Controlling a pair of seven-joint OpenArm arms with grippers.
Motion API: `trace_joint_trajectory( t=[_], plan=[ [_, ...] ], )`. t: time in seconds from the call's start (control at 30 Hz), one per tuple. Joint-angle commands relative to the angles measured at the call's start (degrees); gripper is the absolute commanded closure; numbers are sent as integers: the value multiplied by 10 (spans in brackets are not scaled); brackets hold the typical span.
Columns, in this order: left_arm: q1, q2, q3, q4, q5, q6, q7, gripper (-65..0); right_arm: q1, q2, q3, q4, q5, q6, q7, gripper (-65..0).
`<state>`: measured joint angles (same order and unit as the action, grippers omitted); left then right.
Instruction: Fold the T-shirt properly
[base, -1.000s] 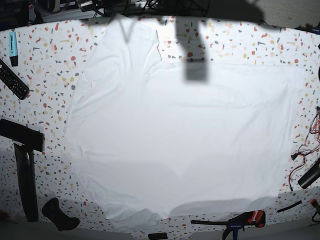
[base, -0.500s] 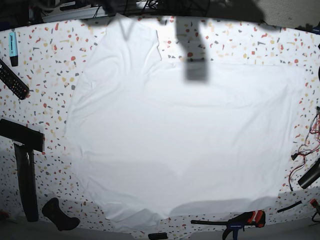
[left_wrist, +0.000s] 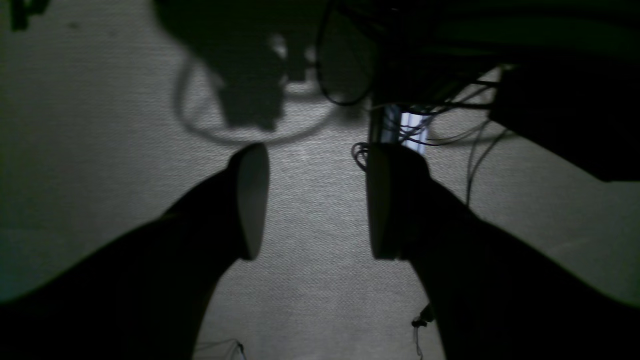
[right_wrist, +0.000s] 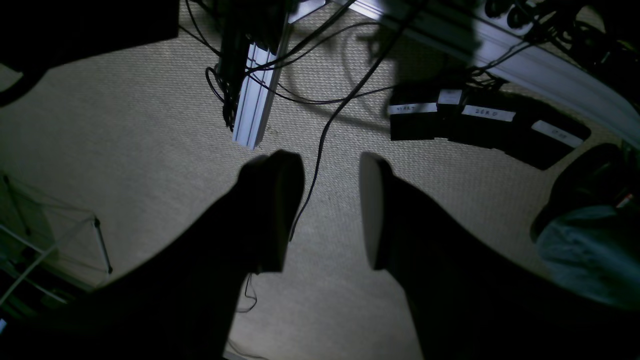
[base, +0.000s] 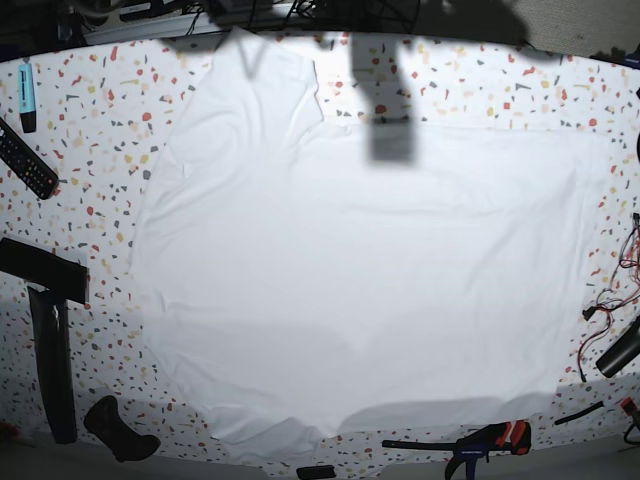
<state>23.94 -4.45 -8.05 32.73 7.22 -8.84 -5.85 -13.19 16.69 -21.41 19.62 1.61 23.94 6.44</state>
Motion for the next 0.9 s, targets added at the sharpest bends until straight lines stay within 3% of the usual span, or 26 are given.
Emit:
trace_joint_trajectory(
  t=[0.0, 0.3, 0.43, 0.53, 0.73, 0.87],
  plan=[
    [7, -3, -1, 2, -2, 3, -10, -293, -3, 4, 0, 1, -2, 7, 1, -236],
    [9, -3, -1, 2, -2, 3, -20, -293, -36, 8, 0, 43, -2, 11, 0, -236],
    [30, -4, -1, 27, -2, 3, -19, -293, -95, 28, 0, 124, 0, 58, -3, -236],
    [70, -3, -1, 80, -2, 3, -19, -293, -155, 54, 2, 209, 1, 93, -2, -236],
    [174, -4, -1, 231, -2, -25, -19, -293, -286, 107, 51, 382, 73, 93, -27, -236],
    [237, -4, -1, 337, -2, -36, -19, -293, -363, 126, 107, 482, 80, 93, -29, -236]
  ],
)
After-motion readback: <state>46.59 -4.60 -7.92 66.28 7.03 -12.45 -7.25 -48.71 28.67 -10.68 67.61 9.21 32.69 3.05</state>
